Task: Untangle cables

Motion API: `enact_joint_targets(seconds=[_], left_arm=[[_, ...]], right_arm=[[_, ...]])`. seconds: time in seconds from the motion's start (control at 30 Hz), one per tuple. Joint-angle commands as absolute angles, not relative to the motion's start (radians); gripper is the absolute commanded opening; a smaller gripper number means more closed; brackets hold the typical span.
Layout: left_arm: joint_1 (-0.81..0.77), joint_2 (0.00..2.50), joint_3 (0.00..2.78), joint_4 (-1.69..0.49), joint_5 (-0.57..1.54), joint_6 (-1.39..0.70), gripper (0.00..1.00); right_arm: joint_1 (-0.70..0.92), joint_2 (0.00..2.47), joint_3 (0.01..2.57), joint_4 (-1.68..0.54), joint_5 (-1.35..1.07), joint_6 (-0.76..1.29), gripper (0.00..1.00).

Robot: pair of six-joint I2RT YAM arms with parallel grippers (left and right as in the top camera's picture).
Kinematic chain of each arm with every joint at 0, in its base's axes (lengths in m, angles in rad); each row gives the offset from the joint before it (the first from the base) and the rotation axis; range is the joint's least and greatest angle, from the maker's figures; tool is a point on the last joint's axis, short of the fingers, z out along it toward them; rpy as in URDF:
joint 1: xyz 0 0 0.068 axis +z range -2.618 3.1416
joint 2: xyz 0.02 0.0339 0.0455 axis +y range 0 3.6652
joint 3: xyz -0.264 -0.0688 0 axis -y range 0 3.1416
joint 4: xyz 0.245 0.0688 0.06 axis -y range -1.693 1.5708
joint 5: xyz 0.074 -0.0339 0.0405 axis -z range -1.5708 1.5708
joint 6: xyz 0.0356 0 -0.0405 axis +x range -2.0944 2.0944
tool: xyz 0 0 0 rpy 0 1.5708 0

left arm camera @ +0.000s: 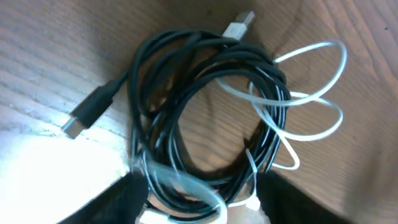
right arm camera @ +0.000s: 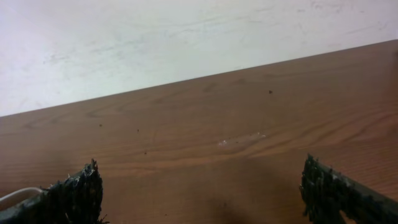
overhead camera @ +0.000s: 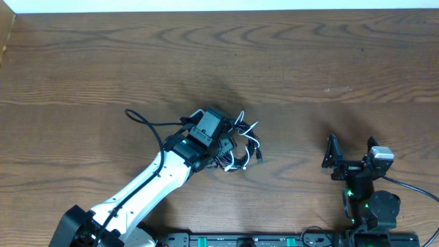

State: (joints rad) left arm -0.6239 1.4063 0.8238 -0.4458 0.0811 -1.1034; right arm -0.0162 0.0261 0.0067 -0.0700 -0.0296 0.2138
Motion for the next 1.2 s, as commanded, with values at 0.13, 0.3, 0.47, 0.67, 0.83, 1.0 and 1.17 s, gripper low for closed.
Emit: enact_joint_targets(seconds=[0.13, 0.3, 0.47, 0.67, 0.83, 1.0, 1.17], left_arm=[[-0.622, 1.277, 0.832, -0.535, 0.143, -1.067, 0.19], [-0.621, 1.134, 0.832, -0.542, 0.224, -1.067, 0.07], [-0.621, 1.089, 0.832, -0.546, 0.253, -1.029, 0.07], [-0.621, 1.090, 0.831, -0.545, 0.248, -0.938, 0.07], [-0.621, 1.090, 0.831, -0.546, 0.223, -0.935, 0.08], [-0.621, 1.090, 0.831, -0.546, 0.216, -0.936, 0.07], [-0.621, 1.090, 0.831, -0.562, 0.216, -1.007, 0.08]], right_arm=[[-0.009, 0.026, 0.006, -0.074, -0.028, 0.224, 0.99], [-0.009, 0.025, 0.006, -0.075, -0.028, 0.224, 0.99], [-0.009, 0.025, 0.006, -0.074, -0.028, 0.224, 0.99], [-0.009, 0.026, 0.006, -0.074, -0.028, 0.224, 0.99], [-0.009, 0.026, 0.006, -0.074, -0.028, 0.224, 0.99], [-0.009, 0.026, 0.006, -0.074, -0.028, 0.224, 0.99], [-0.009, 0.026, 0.006, -0.074, -0.028, 0.224, 0.99]])
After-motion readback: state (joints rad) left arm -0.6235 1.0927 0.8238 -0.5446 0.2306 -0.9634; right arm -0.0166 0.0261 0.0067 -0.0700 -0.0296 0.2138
